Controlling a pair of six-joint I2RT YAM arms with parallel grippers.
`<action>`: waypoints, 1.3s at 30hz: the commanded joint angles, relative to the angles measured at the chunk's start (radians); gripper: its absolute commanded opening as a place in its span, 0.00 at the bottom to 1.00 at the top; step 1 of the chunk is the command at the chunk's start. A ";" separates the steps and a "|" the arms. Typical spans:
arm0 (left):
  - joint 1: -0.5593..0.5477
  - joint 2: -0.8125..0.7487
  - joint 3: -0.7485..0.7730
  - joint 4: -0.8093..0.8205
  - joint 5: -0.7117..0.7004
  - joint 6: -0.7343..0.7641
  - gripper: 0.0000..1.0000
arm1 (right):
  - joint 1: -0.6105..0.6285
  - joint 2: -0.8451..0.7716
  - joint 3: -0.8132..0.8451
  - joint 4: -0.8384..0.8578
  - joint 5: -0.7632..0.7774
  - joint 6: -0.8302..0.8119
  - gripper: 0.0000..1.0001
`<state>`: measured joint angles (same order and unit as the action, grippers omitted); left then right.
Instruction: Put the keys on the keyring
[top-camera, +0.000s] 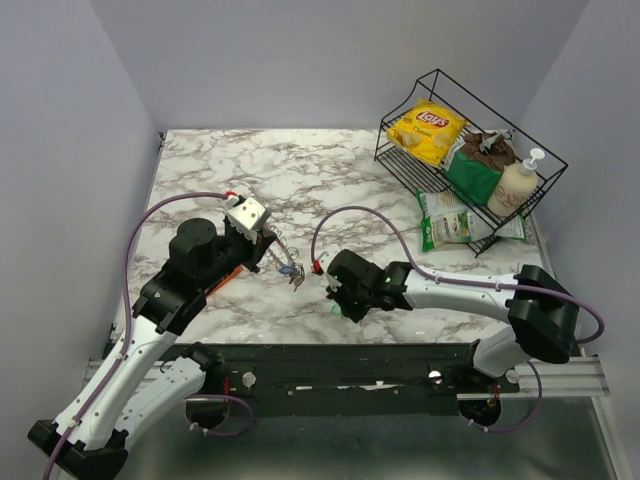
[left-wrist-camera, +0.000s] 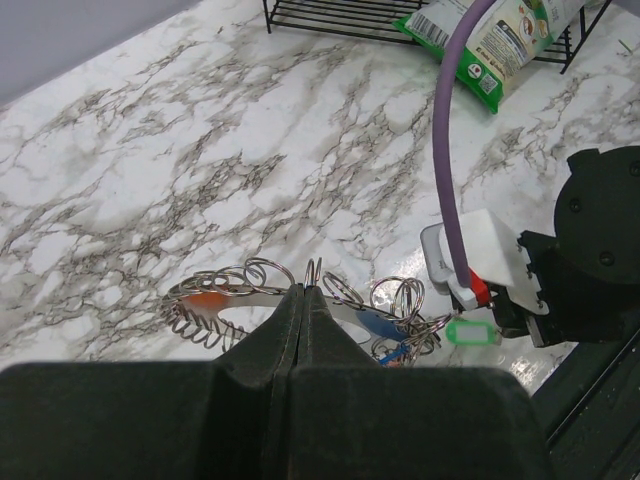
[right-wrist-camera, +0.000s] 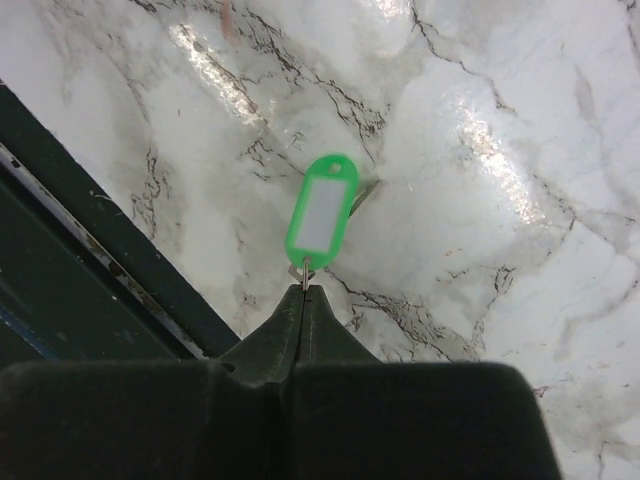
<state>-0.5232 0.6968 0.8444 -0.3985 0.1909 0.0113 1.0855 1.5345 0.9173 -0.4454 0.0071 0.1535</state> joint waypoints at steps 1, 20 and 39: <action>0.005 -0.019 0.005 0.049 -0.005 0.009 0.00 | 0.008 -0.073 0.002 0.014 -0.001 -0.028 0.01; 0.005 -0.075 -0.037 0.101 0.211 0.044 0.00 | -0.050 -0.416 -0.078 0.131 -0.194 -0.114 0.00; 0.005 -0.187 -0.159 0.247 0.312 0.061 0.00 | -0.165 -0.585 -0.126 0.200 -0.533 -0.183 0.01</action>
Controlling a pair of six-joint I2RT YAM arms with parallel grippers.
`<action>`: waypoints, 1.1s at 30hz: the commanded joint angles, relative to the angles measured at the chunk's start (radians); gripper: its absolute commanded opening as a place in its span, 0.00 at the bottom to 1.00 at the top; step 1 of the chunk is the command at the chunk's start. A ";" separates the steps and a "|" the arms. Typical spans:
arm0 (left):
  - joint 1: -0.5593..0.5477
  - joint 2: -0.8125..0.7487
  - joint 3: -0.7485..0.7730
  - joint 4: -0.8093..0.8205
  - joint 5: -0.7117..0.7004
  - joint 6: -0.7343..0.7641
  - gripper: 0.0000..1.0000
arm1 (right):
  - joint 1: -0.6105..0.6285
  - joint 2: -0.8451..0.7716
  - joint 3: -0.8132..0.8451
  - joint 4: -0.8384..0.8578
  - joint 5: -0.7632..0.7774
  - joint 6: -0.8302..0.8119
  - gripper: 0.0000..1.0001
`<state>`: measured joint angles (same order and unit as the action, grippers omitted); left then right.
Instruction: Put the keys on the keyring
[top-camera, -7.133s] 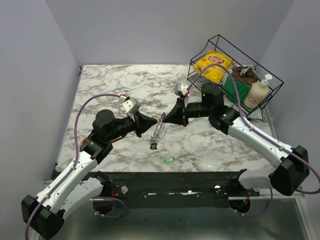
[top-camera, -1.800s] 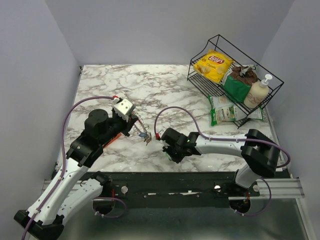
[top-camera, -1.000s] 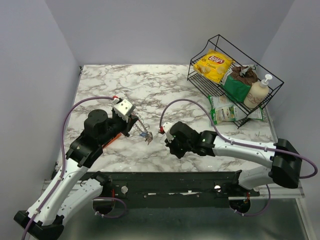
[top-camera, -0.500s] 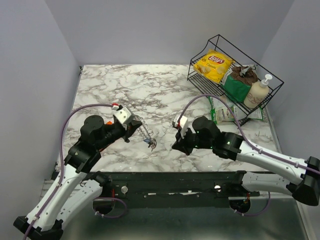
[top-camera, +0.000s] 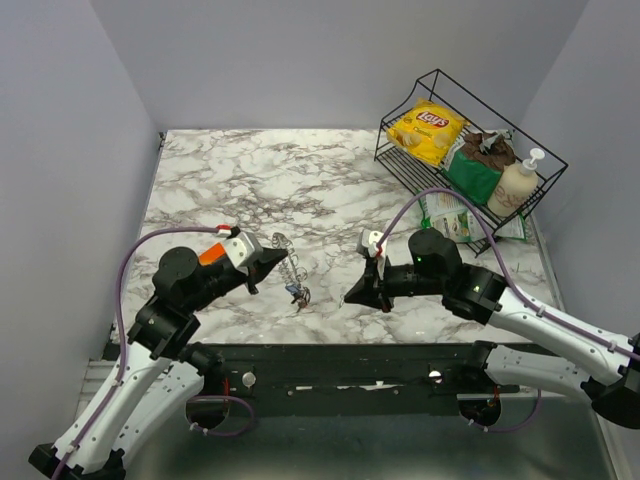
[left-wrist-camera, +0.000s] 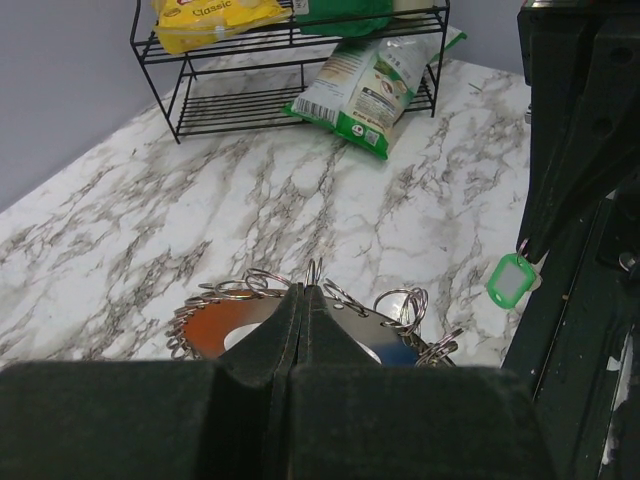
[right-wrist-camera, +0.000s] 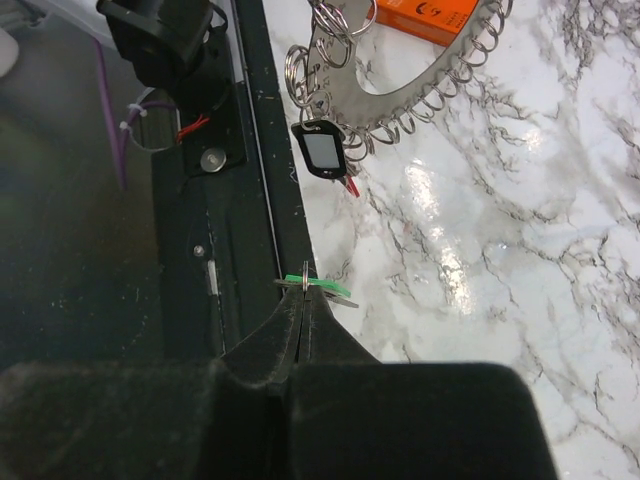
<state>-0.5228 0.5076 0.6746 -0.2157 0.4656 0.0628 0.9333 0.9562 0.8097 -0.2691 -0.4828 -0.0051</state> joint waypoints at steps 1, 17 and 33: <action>0.004 0.008 0.014 0.062 0.038 0.008 0.00 | -0.013 -0.007 -0.021 0.024 -0.039 -0.021 0.01; 0.004 0.078 0.028 0.029 0.131 0.020 0.00 | -0.070 0.045 0.048 0.059 0.052 -0.076 0.01; 0.004 0.068 0.010 0.050 0.142 -0.011 0.00 | -0.087 0.200 0.273 0.007 -0.008 -0.170 0.01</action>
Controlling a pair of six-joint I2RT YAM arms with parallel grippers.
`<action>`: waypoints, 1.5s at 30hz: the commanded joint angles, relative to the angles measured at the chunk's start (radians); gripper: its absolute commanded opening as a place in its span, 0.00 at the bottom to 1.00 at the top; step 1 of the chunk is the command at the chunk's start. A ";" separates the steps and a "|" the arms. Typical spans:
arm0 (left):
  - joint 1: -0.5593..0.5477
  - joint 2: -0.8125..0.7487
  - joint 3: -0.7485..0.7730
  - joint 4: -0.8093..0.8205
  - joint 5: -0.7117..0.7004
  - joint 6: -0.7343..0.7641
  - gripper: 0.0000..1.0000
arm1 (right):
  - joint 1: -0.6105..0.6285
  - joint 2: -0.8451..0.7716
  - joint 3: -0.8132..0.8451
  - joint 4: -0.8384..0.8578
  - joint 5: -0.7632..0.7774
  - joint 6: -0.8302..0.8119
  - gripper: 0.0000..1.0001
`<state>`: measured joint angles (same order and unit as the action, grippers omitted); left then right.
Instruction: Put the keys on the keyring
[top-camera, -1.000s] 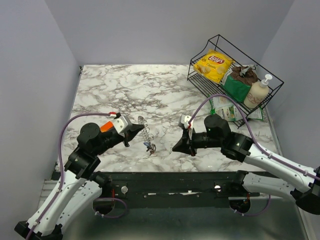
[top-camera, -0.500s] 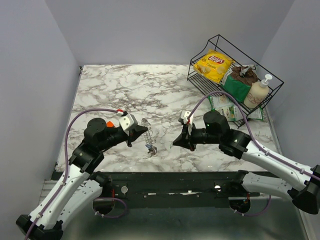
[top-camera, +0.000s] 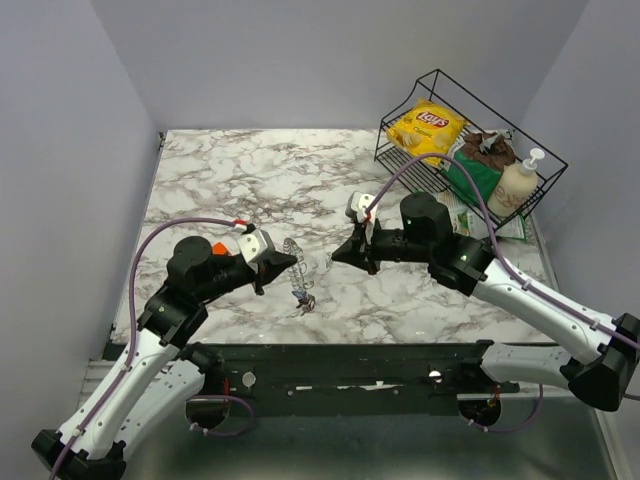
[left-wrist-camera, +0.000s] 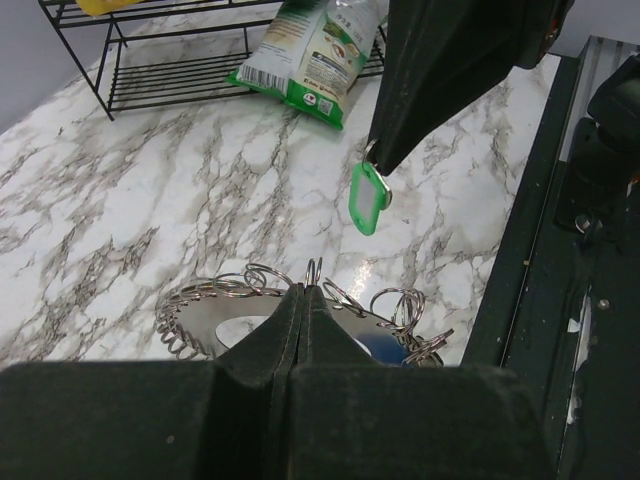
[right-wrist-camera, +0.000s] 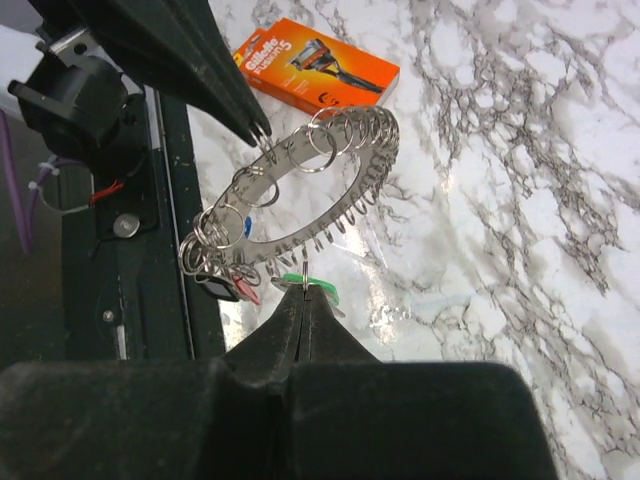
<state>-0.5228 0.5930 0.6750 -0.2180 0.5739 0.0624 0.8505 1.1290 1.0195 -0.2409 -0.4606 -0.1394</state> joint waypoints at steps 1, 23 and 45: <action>0.004 -0.018 0.009 0.054 0.035 -0.012 0.00 | -0.002 0.035 0.073 -0.024 -0.035 -0.038 0.01; 0.004 -0.019 0.006 0.052 -0.022 -0.030 0.00 | -0.004 0.143 0.183 -0.090 -0.099 -0.057 0.01; 0.006 -0.021 0.009 0.042 -0.055 -0.026 0.00 | 0.078 0.215 0.274 -0.141 -0.087 -0.075 0.01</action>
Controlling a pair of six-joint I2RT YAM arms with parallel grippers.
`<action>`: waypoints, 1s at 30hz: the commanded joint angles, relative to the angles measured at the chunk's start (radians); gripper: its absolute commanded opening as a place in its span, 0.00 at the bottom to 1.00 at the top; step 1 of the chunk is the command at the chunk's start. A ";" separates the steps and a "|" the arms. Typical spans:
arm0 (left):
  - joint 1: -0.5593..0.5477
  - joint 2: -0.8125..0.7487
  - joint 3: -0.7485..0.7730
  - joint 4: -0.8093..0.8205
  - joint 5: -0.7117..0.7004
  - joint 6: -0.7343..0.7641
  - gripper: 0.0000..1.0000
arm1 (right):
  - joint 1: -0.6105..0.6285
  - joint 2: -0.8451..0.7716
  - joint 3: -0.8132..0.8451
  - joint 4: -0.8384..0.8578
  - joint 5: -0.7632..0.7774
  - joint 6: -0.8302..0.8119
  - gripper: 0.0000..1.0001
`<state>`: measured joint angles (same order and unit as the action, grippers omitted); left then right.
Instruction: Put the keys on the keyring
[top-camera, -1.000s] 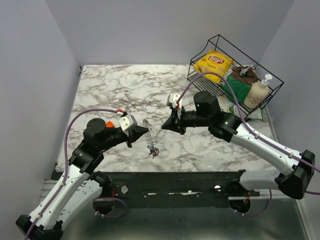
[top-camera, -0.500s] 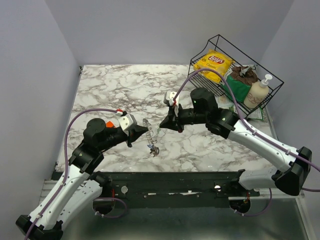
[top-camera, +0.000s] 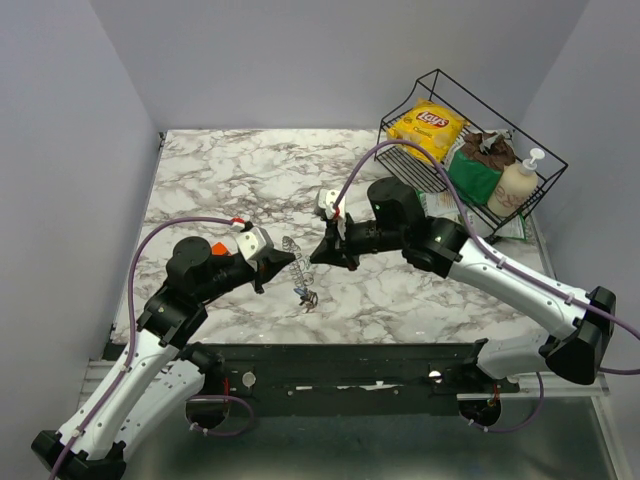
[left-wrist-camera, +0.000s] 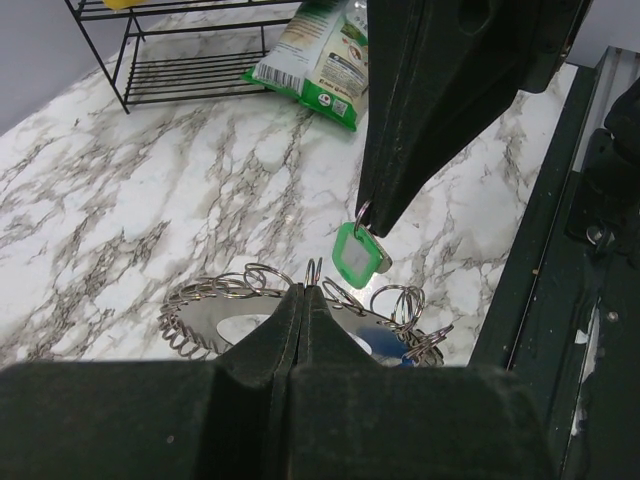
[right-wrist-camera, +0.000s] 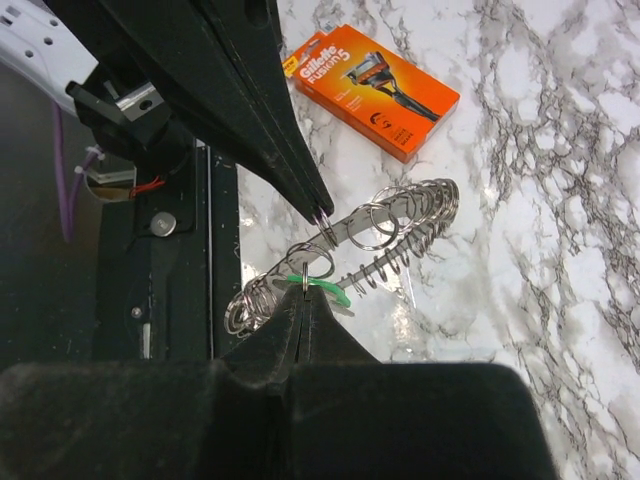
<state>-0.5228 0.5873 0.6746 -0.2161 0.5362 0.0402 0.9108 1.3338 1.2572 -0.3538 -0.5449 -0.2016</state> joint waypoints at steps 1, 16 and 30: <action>0.004 -0.015 0.010 0.040 -0.018 -0.003 0.00 | 0.020 0.010 0.036 -0.028 -0.001 -0.013 0.01; 0.004 -0.009 0.010 0.041 -0.010 -0.003 0.00 | 0.039 0.045 0.059 -0.030 0.003 -0.018 0.01; 0.004 0.000 0.014 0.032 0.004 0.000 0.00 | 0.043 0.080 0.099 -0.037 0.019 -0.016 0.01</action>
<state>-0.5228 0.5945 0.6750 -0.2192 0.5320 0.0402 0.9436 1.3949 1.3212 -0.3691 -0.5407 -0.2108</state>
